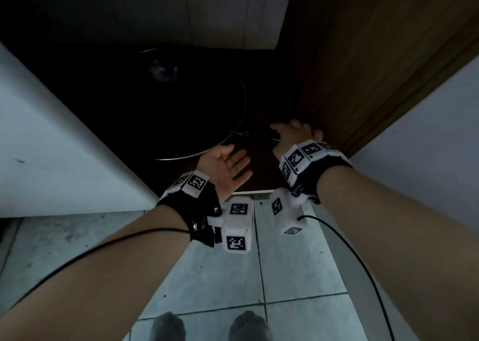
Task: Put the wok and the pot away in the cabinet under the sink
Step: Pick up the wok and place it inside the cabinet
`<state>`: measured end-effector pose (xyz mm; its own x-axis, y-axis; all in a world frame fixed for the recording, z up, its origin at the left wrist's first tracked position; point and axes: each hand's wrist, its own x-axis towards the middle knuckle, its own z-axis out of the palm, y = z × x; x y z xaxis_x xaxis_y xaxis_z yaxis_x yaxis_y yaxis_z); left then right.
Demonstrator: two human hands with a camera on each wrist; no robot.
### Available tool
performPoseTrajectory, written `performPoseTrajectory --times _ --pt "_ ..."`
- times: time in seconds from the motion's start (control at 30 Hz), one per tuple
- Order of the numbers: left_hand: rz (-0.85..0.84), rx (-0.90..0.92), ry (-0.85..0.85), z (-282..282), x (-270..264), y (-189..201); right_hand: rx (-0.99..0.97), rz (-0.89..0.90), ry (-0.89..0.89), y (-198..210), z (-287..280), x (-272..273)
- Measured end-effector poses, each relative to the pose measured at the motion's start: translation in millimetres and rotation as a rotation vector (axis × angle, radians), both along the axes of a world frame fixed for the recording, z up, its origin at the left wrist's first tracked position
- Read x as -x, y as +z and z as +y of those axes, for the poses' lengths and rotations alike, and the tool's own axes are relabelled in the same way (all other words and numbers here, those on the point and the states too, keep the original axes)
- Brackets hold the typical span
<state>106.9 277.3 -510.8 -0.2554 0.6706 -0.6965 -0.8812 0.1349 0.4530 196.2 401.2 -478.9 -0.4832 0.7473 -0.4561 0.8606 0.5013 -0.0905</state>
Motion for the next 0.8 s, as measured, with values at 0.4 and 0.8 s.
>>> performPoseTrajectory --times 0.4,0.8 --pt "0.031 0.146 -0.001 -76 -22 144 0.713 0.258 -0.237 132 -91 -6" --pt "0.053 0.252 0.315 -199 25 412 0.954 0.357 -0.270 377 -197 12"
